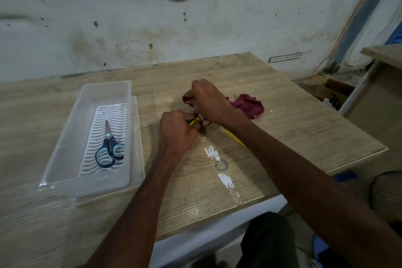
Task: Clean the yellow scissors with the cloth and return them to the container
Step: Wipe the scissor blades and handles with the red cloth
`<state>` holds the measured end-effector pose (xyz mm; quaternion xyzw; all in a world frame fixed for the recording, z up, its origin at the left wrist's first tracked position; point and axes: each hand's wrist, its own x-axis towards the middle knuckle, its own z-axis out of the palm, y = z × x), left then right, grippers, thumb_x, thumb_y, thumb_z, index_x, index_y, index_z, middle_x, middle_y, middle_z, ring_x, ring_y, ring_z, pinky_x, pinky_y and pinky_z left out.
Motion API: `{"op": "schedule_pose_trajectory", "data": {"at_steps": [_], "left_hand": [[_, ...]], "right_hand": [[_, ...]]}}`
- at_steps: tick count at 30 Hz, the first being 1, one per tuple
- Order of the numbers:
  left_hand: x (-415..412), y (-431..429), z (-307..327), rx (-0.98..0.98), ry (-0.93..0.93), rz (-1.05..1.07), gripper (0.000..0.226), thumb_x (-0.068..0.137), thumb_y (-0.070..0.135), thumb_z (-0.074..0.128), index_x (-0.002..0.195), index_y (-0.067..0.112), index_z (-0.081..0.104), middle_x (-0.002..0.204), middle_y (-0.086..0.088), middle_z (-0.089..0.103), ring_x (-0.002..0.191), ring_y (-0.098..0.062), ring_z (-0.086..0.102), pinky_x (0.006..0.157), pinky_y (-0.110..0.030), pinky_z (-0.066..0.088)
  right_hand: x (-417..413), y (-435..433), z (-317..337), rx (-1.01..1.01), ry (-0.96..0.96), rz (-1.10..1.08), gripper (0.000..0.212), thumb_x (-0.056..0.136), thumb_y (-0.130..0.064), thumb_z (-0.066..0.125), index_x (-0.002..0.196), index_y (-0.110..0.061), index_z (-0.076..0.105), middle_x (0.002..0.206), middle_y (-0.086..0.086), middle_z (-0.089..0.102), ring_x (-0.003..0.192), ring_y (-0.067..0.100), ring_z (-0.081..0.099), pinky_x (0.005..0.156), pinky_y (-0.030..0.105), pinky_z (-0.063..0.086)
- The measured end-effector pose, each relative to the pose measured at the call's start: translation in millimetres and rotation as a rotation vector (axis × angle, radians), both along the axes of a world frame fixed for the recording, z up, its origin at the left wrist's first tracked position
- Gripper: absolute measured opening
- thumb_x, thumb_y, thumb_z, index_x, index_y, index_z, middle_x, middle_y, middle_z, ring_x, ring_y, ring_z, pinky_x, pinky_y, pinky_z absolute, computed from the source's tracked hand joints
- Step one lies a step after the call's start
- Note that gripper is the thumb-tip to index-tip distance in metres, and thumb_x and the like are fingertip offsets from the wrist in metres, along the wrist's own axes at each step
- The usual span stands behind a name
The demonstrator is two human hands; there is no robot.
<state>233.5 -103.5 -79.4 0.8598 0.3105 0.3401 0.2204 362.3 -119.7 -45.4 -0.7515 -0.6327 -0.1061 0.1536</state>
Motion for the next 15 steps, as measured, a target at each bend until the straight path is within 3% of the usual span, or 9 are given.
{"op": "schedule_pose_trajectory", "data": {"at_steps": [4, 6, 9, 12, 15], "left_hand": [[2, -1, 0, -0.016, 0.019, 0.055, 0.022, 0.079, 0.032, 0.066, 0.088, 0.020, 0.081, 0.071, -0.007, 0.074, 0.059, -0.022, 0.063, 0.059, -0.028, 0.045], [3, -1, 0, -0.027, 0.018, 0.083, 0.014, 0.083, 0.027, 0.071, 0.090, 0.022, 0.081, 0.070, -0.005, 0.074, 0.055, -0.017, 0.060, 0.057, -0.026, 0.041], [3, 0, -2, -0.032, -0.011, 0.064, 0.017, 0.082, 0.034, 0.074, 0.092, 0.022, 0.081, 0.073, -0.005, 0.076, 0.061, -0.019, 0.063, 0.062, -0.029, 0.043], [4, 1, -2, -0.028, -0.028, 0.064, 0.023, 0.079, 0.042, 0.077, 0.094, 0.025, 0.080, 0.073, 0.001, 0.075, 0.059, -0.012, 0.059, 0.057, -0.016, 0.033], [5, 2, -4, 0.019, 0.014, 0.092, 0.019, 0.083, 0.037, 0.073, 0.087, 0.020, 0.081, 0.072, -0.005, 0.075, 0.064, -0.020, 0.062, 0.058, -0.024, 0.027]], "right_hand": [[5, -43, 0, 0.018, -0.117, 0.112, 0.015, 0.077, -0.012, 0.071, 0.091, -0.010, 0.074, 0.079, 0.008, 0.048, 0.079, 0.024, 0.044, 0.061, 0.035, 0.034], [4, -61, -2, 0.002, -0.142, 0.159, 0.014, 0.077, -0.014, 0.068, 0.089, -0.014, 0.074, 0.080, 0.004, 0.046, 0.078, 0.020, 0.039, 0.061, 0.034, 0.033], [12, -64, 0, 0.020, -0.120, 0.091, 0.020, 0.078, -0.013, 0.061, 0.090, -0.020, 0.076, 0.079, 0.006, 0.050, 0.078, 0.025, 0.046, 0.064, 0.033, 0.024], [21, -62, 3, 0.062, -0.116, -0.051, 0.019, 0.084, -0.023, 0.061, 0.096, -0.024, 0.075, 0.084, 0.008, 0.056, 0.087, 0.031, 0.050, 0.070, 0.034, 0.021], [10, -69, 0, 0.038, -0.140, 0.005, 0.020, 0.085, -0.026, 0.061, 0.101, -0.028, 0.073, 0.088, 0.004, 0.062, 0.092, 0.027, 0.052, 0.077, 0.036, 0.026]]}}
